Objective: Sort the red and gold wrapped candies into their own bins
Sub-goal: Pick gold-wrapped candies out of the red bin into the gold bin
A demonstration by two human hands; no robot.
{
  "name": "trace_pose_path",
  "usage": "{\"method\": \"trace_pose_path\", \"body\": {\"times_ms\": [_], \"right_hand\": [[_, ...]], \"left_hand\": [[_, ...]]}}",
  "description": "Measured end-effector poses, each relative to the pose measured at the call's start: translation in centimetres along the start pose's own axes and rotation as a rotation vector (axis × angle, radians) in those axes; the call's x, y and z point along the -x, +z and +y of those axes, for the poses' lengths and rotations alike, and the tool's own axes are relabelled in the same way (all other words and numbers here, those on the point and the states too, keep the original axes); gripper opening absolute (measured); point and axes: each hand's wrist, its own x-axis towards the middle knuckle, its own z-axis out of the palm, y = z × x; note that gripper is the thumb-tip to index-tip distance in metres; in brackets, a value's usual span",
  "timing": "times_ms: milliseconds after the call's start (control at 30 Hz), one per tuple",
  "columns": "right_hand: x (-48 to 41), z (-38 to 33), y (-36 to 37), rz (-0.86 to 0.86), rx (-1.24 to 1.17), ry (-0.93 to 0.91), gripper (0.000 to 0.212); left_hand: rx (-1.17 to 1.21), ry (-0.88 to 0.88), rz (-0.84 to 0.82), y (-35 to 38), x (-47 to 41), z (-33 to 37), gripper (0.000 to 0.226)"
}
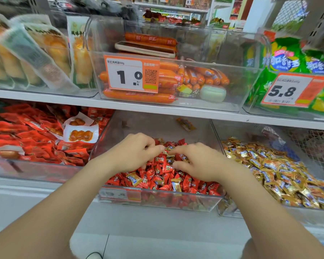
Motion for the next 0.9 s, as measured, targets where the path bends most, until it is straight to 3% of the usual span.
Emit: {"method": "trace_pose_path", "body": {"times_ms": [100,133,267,367,533,700,900], "right_hand": [[-1.1,0.5,0.9,-0.180,-0.011,0.033,0.067],[-1.4,0.5,1.0,-0.211,0.012,0.031,0.069],[-2.0,-0.3,0.4,-0.251,0.094,0.037,0.057],[-1.9,-0.2,0.3,-0.132,0.103,0.040,0.024],[-0.4,1.2,-0.5,0.090,-0.126,-0.012,0.020],[1.1,1.3,-0.9,0.120,-0.265,0.002,0.016],[1.5,0.9,-0.5,0.099,-0.271,0.053,0.025]], "left_hand": [[-0.012,0.075,-0.008,0.4,-0.3,0.2,0.014],[-0.035,0.108,-0.008,0.6,-0.6,0.2,0.012],[-0.168,0.182,0.023,1.7,-1.7,0.4,0.021],[-0.219,0.156,0.014,1.9,-1.8,0.4,0.033],[-0.210,0.052,-0.020,-0.4,-0.7,0.2,0.058],[-0.251,-0.151,-0.238,-2.0,1.4,-1.4,0.049],[-0.310,-0.141,-0.234,-1.6,2.1,-1.2,0.034]]}}
